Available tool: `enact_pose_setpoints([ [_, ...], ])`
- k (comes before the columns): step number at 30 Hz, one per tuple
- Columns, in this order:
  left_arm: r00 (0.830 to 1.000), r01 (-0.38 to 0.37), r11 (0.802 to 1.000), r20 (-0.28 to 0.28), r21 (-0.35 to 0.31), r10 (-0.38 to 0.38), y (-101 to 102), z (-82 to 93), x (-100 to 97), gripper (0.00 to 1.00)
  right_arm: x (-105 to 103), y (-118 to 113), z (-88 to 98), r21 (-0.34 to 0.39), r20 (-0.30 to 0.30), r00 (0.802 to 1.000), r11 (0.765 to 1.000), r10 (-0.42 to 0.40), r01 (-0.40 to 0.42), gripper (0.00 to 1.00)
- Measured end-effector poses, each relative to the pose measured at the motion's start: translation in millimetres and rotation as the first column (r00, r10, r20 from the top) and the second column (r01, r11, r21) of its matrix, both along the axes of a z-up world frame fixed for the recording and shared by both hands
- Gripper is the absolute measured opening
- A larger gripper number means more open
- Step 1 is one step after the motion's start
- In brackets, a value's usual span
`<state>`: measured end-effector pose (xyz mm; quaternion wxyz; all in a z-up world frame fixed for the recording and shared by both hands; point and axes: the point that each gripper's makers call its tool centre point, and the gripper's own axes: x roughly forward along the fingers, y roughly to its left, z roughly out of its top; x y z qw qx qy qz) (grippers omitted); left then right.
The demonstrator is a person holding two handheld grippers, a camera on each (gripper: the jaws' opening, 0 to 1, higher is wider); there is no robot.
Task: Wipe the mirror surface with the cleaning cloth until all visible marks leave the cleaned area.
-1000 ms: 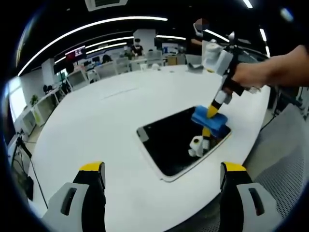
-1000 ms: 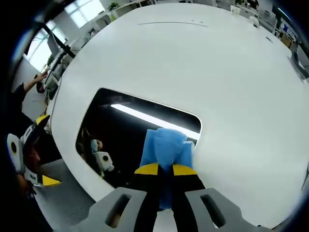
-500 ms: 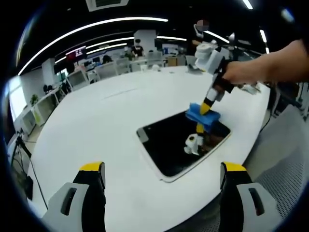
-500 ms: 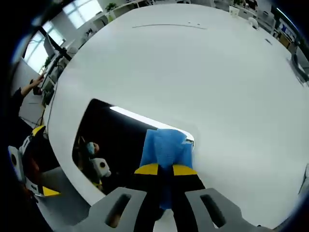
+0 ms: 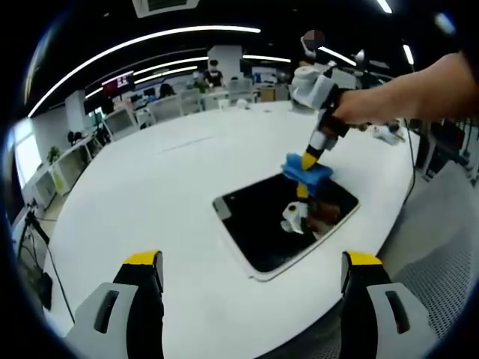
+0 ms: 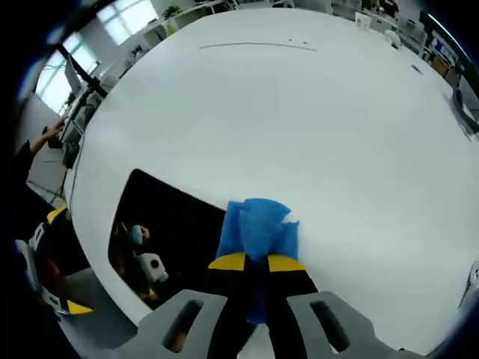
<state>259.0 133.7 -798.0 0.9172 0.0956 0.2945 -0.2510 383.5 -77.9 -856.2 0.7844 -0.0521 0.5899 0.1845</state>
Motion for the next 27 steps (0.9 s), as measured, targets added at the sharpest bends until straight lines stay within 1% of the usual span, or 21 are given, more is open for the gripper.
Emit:
enact_pose_setpoints([
  [9,1.000,0.001,1.000,0.000,0.003,-0.001,-0.4,0.0,0.2,0.99,15.3,-0.9,-0.3,0.008,0.001,1.000,1.000,-0.027,0.027,0.02],
  [14,1.000,0.003,1.000,-0.001,0.005,-0.003,-0.4,-0.4,0.3,0.99,15.6,-0.8,1.2,0.018,0.000,0.999,0.999,-0.038,0.038,0.03],
  [16,1.000,0.002,1.000,-0.002,0.005,-0.001,-0.1,-0.7,0.3,0.99,17.7,-1.9,0.6,0.033,-0.009,0.999,0.998,-0.053,0.053,0.03],
  [18,1.000,0.003,1.000,-0.001,0.010,-0.003,0.3,-1.0,0.4,0.99,24.0,-2.1,0.3,0.026,0.027,0.999,0.999,-0.035,0.034,0.03],
  [20,1.000,0.011,1.000,-0.001,0.018,-0.011,-0.1,-2.1,0.2,0.99,22.9,-1.4,0.2,0.028,0.006,0.999,0.998,-0.053,0.053,0.03],
  [23,1.000,0.007,1.000,0.000,0.014,-0.007,0.3,-2.1,0.7,0.99,25.2,-2.3,-0.5,0.029,0.012,0.999,0.998,-0.048,0.048,0.03],
  [25,1.000,0.010,1.000,0.000,0.016,-0.010,0.2,-2.5,0.7,0.99,26.0,-3.1,2.7,0.028,0.023,0.999,0.999,-0.044,0.043,0.03],
  [27,1.000,0.012,1.000,-0.001,0.016,-0.012,-0.4,-2.5,0.5,0.99,24.4,-3.0,10.1,0.034,0.030,0.998,0.998,-0.046,0.045,0.03],
])
